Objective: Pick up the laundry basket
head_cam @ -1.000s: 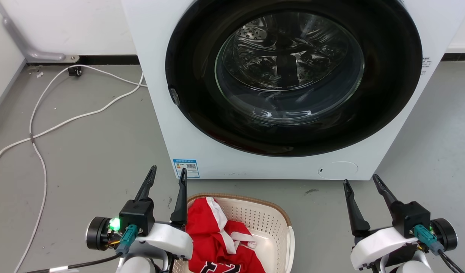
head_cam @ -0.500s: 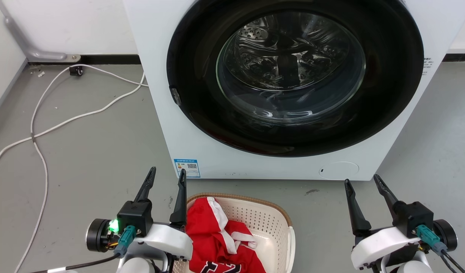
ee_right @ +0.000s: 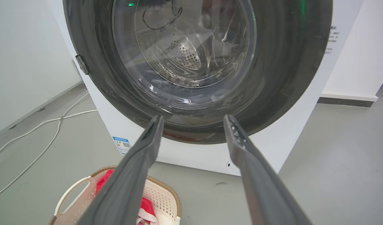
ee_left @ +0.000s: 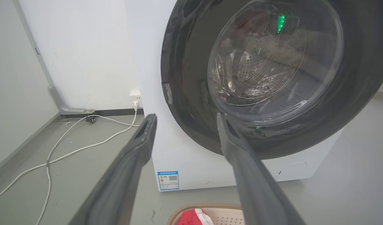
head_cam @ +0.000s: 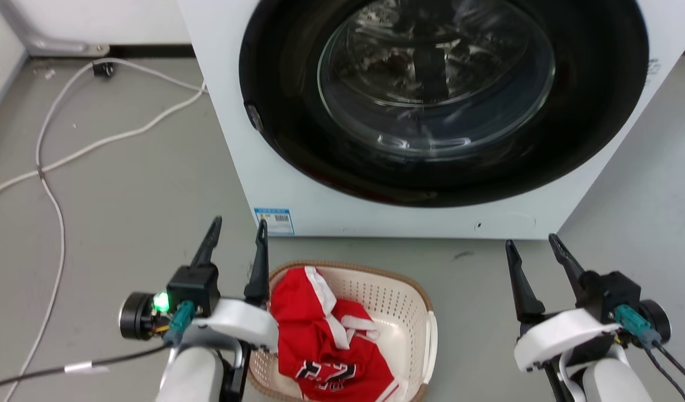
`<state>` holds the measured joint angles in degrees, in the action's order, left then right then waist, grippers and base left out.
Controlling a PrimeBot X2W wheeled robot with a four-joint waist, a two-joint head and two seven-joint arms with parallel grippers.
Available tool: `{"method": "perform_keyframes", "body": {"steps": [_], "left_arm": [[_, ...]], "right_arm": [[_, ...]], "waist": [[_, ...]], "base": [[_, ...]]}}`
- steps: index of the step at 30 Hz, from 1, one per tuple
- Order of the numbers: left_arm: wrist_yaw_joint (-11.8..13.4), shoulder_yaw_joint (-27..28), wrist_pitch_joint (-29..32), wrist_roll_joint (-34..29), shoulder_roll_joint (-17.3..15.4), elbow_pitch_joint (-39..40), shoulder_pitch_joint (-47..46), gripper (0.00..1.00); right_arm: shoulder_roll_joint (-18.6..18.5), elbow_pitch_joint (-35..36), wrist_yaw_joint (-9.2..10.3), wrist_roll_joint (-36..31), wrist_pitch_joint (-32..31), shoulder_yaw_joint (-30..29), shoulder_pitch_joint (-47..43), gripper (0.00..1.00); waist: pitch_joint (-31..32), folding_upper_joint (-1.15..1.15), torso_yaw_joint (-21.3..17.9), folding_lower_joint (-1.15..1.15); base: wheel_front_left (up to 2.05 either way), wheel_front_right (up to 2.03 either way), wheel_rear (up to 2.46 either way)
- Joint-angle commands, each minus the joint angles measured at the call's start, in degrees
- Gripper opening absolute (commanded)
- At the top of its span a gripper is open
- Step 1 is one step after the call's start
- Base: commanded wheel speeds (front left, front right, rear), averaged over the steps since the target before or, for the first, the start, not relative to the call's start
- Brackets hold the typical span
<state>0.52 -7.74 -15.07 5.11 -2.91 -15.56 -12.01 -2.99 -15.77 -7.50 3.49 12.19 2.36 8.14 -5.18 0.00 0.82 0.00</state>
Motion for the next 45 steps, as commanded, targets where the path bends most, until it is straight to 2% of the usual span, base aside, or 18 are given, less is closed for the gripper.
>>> {"method": "perform_keyframes", "body": {"steps": [1, 12, 21, 22, 30, 35, 45], "left_arm": [[0.1, 0.4, -0.1, -0.4, -0.1, -1.1, -1.6, 1.0], [-2.1, 3.5, -0.1, 1.7, -1.6, -16.2, -11.0, 1.0], [-5.4, 4.4, 1.2, 4.7, -3.9, -32.4, -18.9, 1.0], [-5.4, 4.4, 1.2, 4.7, -3.9, -32.4, -18.9, 1.0], [-7.5, 3.9, 7.5, 7.8, -6.3, -43.3, -26.5, 1.0], [-7.9, 3.0, 13.1, 10.2, -8.2, -48.2, -30.6, 1.0], [-8.0, -2.4, 21.8, 17.1, -11.7, -50.1, -35.0, 1.0]], "right_arm": [[0.2, -0.6, 0.02, 0.3, -0.5, 0.3, 1.5, 1.0], [0.2, -9.4, 0.02, 2.1, -4.7, 3.1, 10.6, 1.0], [0.2, -19.7, 0.02, 6.0, -8.4, 6.9, 17.8, 1.0], [0.2, -19.7, 0.02, 6.0, -8.4, 6.9, 17.8, 1.0], [0.2, -29.5, 0.02, 11.2, -11.8, 11.9, 24.8, 1.0], [0.2, -35.0, 0.02, 15.5, -13.5, 16.1, 29.3, 1.0], [0.2, -42.1, 0.02, 25.3, -16.1, 26.3, 37.3, 1.0]], "waist": [[-2.9, 0.0, 0.1, 0.0], [-12.4, 0.0, -0.4, 0.0], [-18.2, 0.0, -1.3, 0.0], [-18.2, 0.0, -1.3, 0.0], [-22.8, 0.0, -2.5, 0.0], [-25.5, 0.0, -3.5, 0.0], [-30.3, 0.0, -5.2, 0.0]], "base": [[0.0, 0.0, 0.0], [0.0, 0.0, 0.0], [0.0, 0.0, 0.0], [0.0, 0.0, 0.0], [0.0, 0.0, 0.0], [0.0, 0.0, 0.0], [0.0, 0.0, 0.0]]}}
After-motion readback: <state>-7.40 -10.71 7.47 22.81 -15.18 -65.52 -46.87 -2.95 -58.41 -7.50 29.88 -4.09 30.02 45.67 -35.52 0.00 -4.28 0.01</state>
